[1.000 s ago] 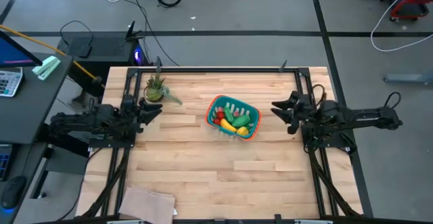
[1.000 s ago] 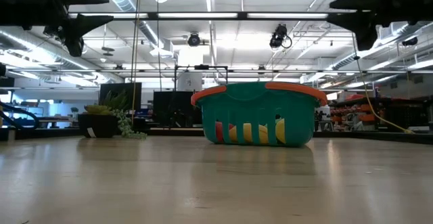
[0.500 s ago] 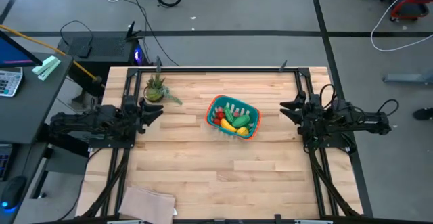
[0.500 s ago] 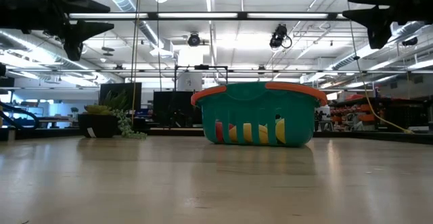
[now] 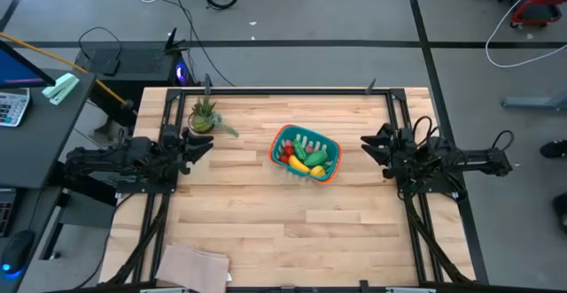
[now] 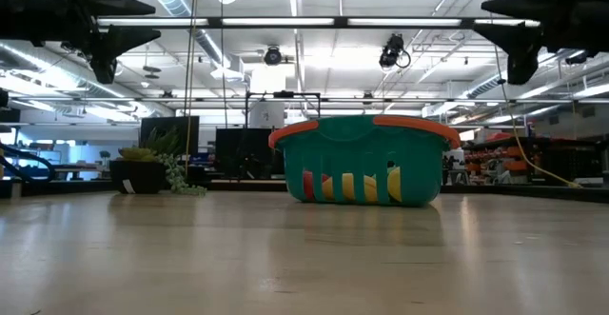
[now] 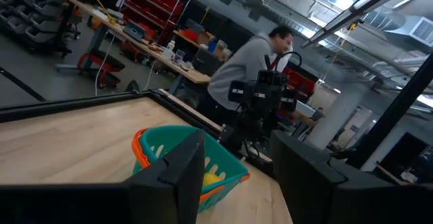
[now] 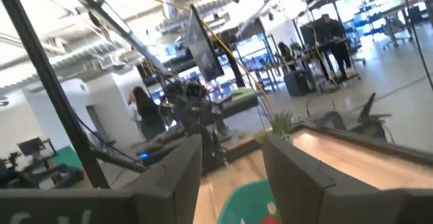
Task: Pick and placing Produce into tupperware
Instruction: Return to Home Position
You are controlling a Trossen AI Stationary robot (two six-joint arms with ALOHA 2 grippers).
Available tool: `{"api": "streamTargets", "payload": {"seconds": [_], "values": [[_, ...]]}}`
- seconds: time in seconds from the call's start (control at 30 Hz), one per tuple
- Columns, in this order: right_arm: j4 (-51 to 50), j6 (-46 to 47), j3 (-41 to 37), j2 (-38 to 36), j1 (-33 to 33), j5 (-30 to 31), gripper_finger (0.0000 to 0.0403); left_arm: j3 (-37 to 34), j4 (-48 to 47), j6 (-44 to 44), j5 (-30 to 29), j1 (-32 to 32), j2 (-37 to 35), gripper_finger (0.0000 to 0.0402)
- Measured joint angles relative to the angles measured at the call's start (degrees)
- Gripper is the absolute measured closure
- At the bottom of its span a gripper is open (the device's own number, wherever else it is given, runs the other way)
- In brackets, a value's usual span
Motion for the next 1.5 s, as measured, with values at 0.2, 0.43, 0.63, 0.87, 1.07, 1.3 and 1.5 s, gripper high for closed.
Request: {"api": "streamTargets", "payload": {"seconds": [0.2, 0.43, 0.63, 0.87, 1.07, 1.3, 1.5], "values": [[-2.8, 4.3, -2.0, 0.2, 0.0, 0.0, 0.0236, 0.0, -0.2, 0.5, 0.0, 0.0, 0.0, 0.0221], [-3.2, 4.4, -2.0, 0.3, 0.0, 0.0, 0.0236, -0.1, -1.6, 1.5, 0.0, 0.0, 0.0, 0.0222], [-4.5, 5.1, -2.0, 0.4, 0.0, 0.0, 0.0236, -0.1, -6.1, 1.2, 0.0, 0.0, 0.0, 0.0224], [-7.8, 5.8, -1.5, 0.5, 0.0, 0.0, 0.0236, -0.1, -6.2, 3.5, 0.0, 0.0, 0.0, 0.0219], [-7.4, 5.8, -1.3, 0.4, 0.0, 0.0, 0.0236, -6.5, 3.2, 3.8, 0.8, -0.1, 0.0, 0.0225], [-7.5, 5.8, -1.3, 0.4, 0.0, 0.0, 0.0236, -6.4, 2.4, 4.9, 2.0, 0.0, 0.4, 0.0219], [-7.6, 5.8, -1.3, 0.4, 0.0, 0.0, 0.0237, -6.2, 0.0, 6.4, 4.5, -0.1, 0.9, 0.0224]]}}
